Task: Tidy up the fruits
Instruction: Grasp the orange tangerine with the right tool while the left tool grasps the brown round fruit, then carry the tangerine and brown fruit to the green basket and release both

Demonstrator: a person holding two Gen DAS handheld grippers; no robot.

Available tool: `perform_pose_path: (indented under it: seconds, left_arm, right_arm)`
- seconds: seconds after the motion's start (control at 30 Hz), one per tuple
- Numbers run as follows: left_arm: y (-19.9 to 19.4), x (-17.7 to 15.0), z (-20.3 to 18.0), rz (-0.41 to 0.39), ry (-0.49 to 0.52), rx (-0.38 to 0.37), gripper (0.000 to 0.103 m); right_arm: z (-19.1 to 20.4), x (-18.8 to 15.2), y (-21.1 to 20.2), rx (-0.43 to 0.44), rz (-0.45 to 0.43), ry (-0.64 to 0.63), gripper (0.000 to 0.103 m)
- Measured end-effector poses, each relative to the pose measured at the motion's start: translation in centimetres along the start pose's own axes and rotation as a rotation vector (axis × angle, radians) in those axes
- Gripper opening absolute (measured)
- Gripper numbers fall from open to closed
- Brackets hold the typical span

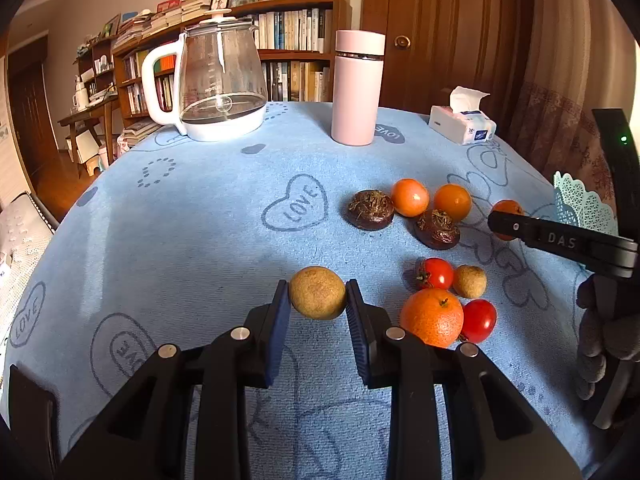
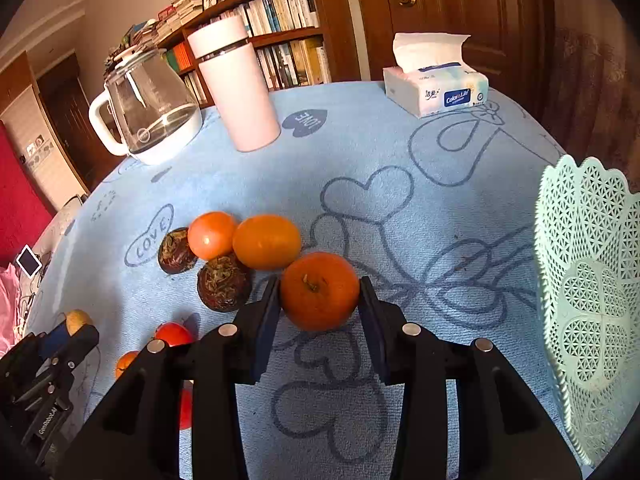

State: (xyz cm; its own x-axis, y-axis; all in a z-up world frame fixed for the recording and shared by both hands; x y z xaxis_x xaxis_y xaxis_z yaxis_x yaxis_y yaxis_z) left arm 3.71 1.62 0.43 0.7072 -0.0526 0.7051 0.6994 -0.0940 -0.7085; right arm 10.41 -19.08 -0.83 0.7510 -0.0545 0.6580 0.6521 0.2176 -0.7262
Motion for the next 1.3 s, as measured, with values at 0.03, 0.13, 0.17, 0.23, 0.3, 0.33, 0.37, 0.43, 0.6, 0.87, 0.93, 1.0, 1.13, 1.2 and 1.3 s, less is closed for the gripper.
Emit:
perform_pose_path:
  seconds: [0.03,0.13,0.17,0.23,0.3,0.33,0.37,0.43,0.6,0.87,0.93,1.0,1.13,1.2,1.3]
  left_arm:
    - [0.0,0.0,0.0,0.000,0.000,0.001,0.028]
    - [-0.1,0.0,0.1,-0.002,0.000,0.009,0.028]
    - [-0.1,0.0,0.1,-0.003,0.000,0.012,0.028]
    - [-0.1,0.0,0.1,-0.004,-0.001,0.022,0.028]
    - [-0.3,0.1,0.1,-0.006,0.001,0.031,0.028]
    - [-0.4,0.1,0.1,-0.010,0.002,0.035,0.028]
    - [-0.6,0.2,0.0,-0.013,0.003,0.039,0.028]
    - [-0.9,0.3,-0.1,-0.020,0.004,0.047,0.028]
    - [-1.4,0.6,-1.1,-0.030,0.013,0.049,0.028]
    - [-2.2,1.2,-3.1,-0.043,0.051,0.040,0.029]
    - [-2.5,1.4,-3.6,-0.049,0.061,0.038,0.029]
    - [-2.7,1.6,-4.1,-0.053,0.069,0.034,0.028]
    - [-2.7,1.9,-5.5,-0.053,0.090,0.021,0.029]
    - [-2.6,2.1,-6.5,-0.051,0.104,0.011,0.029]
    - [-2.7,2.5,-8.0,-0.051,0.129,-0.004,0.028]
  right_arm:
    - [-0.1,0.0,-0.5,0.004,-0.014,0.005,0.040]
    - [-0.2,0.1,-2.2,0.009,-0.056,0.013,0.040]
    - [-0.2,0.1,-2.7,0.008,-0.069,0.015,0.040]
    - [-0.4,-0.1,-3.6,0.013,-0.088,0.020,0.040]
    - [-0.5,-0.3,-4.3,0.017,-0.104,0.028,0.040]
    - [-0.6,-0.4,-4.7,0.016,-0.113,0.030,0.040]
    - [-0.7,-0.5,-5.2,0.013,-0.124,0.030,0.040]
    - [-0.9,-0.7,-6.1,0.007,-0.148,0.032,0.040]
    - [-1.8,-1.1,-8.4,-0.002,-0.202,0.041,0.040]
    - [-5.0,-2.0,-10.2,-0.049,-0.224,0.087,0.040]
    - [-6.5,-2.3,-10.6,-0.065,-0.222,0.108,0.040]
    - [-8.2,-2.7,-10.9,-0.094,-0.213,0.135,0.040]
    - [-11.7,-3.7,-11.1,-0.171,-0.178,0.192,0.040]
    - [-13.1,-4.1,-11.0,-0.188,-0.161,0.215,0.040]
    - [-14.6,-4.5,-10.6,-0.205,-0.137,0.241,0.040]
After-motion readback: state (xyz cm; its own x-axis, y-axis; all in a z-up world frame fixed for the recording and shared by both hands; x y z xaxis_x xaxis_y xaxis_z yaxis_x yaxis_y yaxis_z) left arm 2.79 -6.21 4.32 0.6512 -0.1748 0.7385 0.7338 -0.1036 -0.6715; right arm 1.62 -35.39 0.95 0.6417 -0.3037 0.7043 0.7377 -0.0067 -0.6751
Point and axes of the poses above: each gripper's, at about its wrist camera, not at the fingertips, and y roughly the way its jaws point, z to its left, x to its top, the point moved 4 cm from there along y, roughly the way its jaws point, and after that the axes turned 5 degrees about z, right-handed, at the moved point
